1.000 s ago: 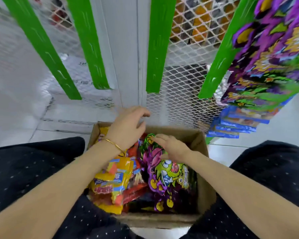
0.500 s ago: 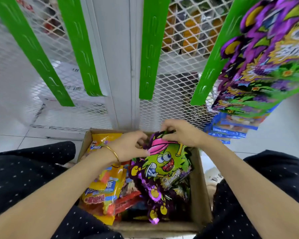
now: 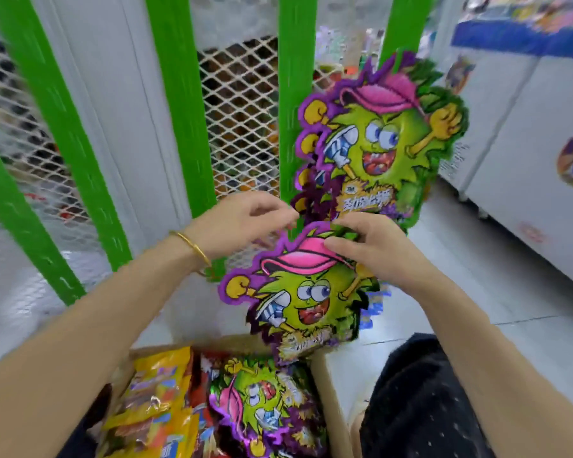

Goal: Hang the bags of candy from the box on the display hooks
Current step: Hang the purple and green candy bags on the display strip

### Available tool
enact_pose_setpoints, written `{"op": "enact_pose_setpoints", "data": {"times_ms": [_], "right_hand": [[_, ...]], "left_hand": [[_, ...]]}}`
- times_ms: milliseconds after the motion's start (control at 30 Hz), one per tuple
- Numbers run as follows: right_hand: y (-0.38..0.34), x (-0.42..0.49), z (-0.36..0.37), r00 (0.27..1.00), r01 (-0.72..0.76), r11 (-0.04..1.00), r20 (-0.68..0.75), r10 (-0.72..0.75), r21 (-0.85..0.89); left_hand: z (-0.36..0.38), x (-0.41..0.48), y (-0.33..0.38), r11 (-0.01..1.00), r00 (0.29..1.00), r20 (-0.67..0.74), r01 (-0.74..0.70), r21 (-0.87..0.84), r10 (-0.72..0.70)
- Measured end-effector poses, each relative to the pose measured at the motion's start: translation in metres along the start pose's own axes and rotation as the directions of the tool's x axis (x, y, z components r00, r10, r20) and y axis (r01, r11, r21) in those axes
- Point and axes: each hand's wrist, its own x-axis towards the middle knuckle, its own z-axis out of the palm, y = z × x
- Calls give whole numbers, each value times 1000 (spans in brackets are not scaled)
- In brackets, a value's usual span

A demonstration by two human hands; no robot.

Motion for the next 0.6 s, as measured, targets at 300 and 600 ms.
{"op": "enact_pose_setpoints", "data": {"times_ms": [300, 600], "right_hand": [[-50, 38, -137, 905, 112, 991, -420, -70, 76], [-47, 107, -179, 789, 88, 968, -578, -211, -233]], "left_hand": [[-31, 121, 157, 957, 874, -401, -288, 28, 275], [-48, 162, 185, 989, 976, -207, -96, -108, 72]]}}
